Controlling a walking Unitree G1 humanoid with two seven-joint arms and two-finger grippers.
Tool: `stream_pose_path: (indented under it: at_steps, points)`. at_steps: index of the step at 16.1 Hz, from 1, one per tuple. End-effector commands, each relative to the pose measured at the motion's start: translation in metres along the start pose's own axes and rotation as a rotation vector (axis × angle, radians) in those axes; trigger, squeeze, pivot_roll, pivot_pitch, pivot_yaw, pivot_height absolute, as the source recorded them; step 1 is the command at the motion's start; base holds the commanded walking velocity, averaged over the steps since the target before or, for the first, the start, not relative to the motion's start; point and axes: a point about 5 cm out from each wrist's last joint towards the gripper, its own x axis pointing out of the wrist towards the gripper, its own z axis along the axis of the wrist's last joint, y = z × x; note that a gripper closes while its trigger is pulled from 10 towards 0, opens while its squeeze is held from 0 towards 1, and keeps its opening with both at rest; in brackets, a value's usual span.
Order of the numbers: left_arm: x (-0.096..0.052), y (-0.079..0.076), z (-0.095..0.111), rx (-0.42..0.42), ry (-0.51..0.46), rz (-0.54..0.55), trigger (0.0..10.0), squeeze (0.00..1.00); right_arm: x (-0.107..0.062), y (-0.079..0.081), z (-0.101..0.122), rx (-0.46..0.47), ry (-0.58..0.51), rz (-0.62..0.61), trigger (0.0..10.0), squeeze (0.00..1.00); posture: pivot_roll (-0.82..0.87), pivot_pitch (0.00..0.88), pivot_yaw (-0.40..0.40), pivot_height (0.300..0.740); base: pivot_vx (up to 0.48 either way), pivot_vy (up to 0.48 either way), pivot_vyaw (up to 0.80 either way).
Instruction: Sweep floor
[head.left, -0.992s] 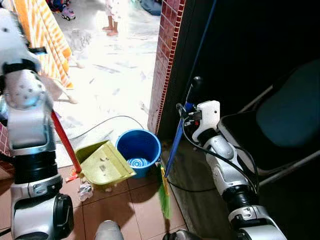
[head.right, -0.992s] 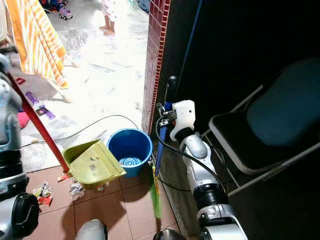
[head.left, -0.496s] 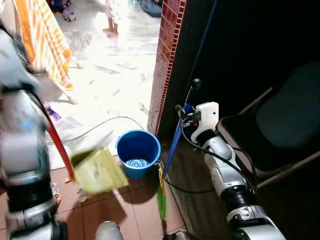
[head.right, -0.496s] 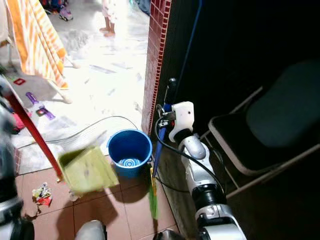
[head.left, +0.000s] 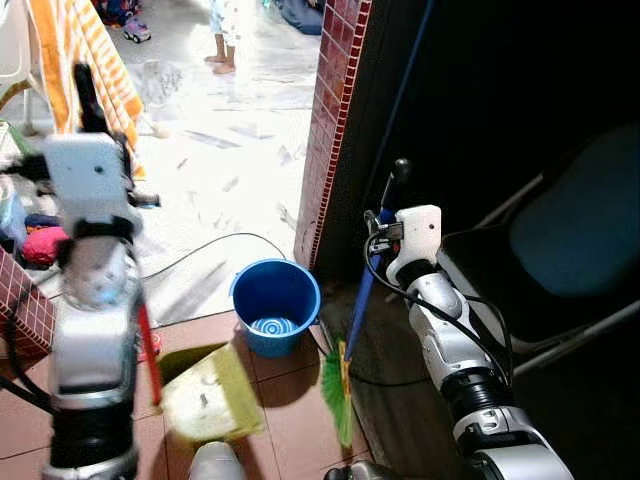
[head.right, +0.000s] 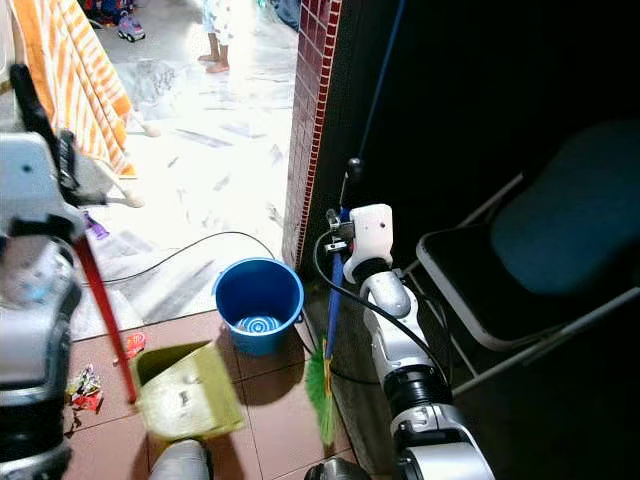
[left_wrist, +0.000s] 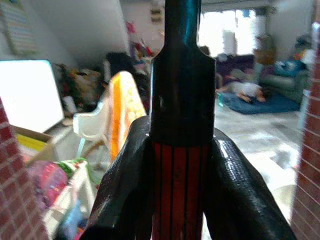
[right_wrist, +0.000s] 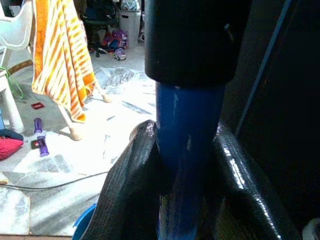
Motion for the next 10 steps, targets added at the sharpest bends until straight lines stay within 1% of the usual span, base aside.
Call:
stream_pose_path:
  at_steps: [1,3,5,8,10]
  points:
    - [-0.005,-0.011,0.005,0.005,-0.044,-0.032,10.0,0.0,0.002,-0.003,0.004,0.001,-0.009,-0.012,10.0,0.0,0.05,0.0,-0.069,0.74,-0.334,0.0,0.0]
    - [-0.008,-0.026,-0.002,-0.012,-0.03,-0.069,10.0,0.0,0.003,-0.003,0.005,0.032,-0.011,-0.008,10.0,0.0,0.05,0.0,-0.067,0.74,-0.309,0.0,0.0]
    - [-0.009,-0.036,-0.003,-0.024,-0.023,-0.094,10.0,0.0,0.004,-0.004,0.007,0.033,-0.019,-0.015,10.0,0.0,0.05,0.0,-0.066,0.74,-0.298,0.0,0.0]
    - [-0.011,-0.041,-0.005,-0.04,-0.011,-0.112,10.0,0.0,0.001,-0.005,0.006,0.034,-0.021,-0.019,10.0,0.0,0.03,0.0,-0.061,0.74,-0.298,0.0,0.0]
    - [-0.011,-0.042,-0.006,-0.04,-0.014,-0.111,10.0,0.0,0.0,-0.006,0.006,0.035,-0.018,-0.024,10.0,0.0,0.03,0.0,-0.059,0.74,-0.298,0.0,0.0]
